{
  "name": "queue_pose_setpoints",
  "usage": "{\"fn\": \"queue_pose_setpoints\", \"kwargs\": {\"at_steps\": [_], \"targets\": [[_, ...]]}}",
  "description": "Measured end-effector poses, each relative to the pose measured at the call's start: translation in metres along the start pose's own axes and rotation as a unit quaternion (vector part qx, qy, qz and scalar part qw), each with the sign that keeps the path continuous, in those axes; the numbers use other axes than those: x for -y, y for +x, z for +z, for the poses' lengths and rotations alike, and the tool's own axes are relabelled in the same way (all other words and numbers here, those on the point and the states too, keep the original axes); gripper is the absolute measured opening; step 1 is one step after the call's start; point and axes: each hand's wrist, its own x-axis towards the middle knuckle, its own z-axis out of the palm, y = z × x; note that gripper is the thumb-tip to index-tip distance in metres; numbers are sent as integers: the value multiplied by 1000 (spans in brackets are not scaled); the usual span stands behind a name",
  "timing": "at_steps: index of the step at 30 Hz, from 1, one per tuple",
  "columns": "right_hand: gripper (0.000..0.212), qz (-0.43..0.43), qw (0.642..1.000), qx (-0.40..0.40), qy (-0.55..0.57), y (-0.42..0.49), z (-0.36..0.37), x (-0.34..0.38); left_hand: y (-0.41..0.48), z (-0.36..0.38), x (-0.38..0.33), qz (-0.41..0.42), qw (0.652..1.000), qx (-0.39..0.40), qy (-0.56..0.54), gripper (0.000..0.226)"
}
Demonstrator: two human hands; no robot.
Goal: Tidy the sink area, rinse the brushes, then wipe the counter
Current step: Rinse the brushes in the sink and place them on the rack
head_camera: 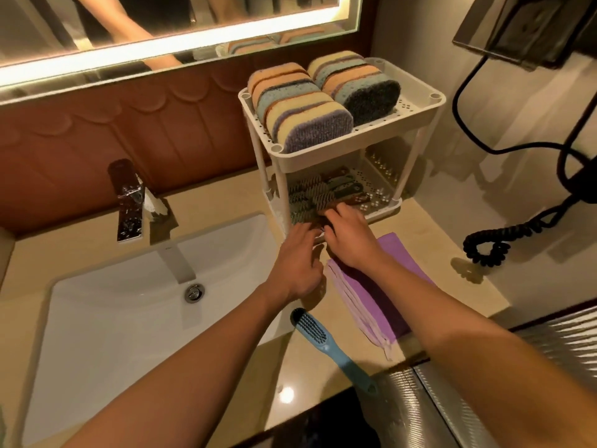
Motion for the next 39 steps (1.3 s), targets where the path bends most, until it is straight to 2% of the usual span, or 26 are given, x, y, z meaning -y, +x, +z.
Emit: {"fn": "queue_pose_setpoints", "kwargs": {"at_steps": [5,10,15,23,33,39], "targets": [[38,-10,998,2,64,-18,3,51,-50,-33,10,7,1000,14,-22,52],[36,-7,995,17,100,-40,14,91,-85,-56,30,-69,997,5,31,56],[37,-26,992,42,115,-54,20,134,-121,-73,52,-118,993,-13,25,57],[39,-106,985,88,99,-59,46,208,-189,-104,95,-189,980,-60,14,57],[37,-193,959,155,135,-63,98,325,-283,-163,161,-297,943,-149,27,56],[37,-236,942,187,151,-73,125,394,-339,-189,198,-369,905,-206,52,54]]}}
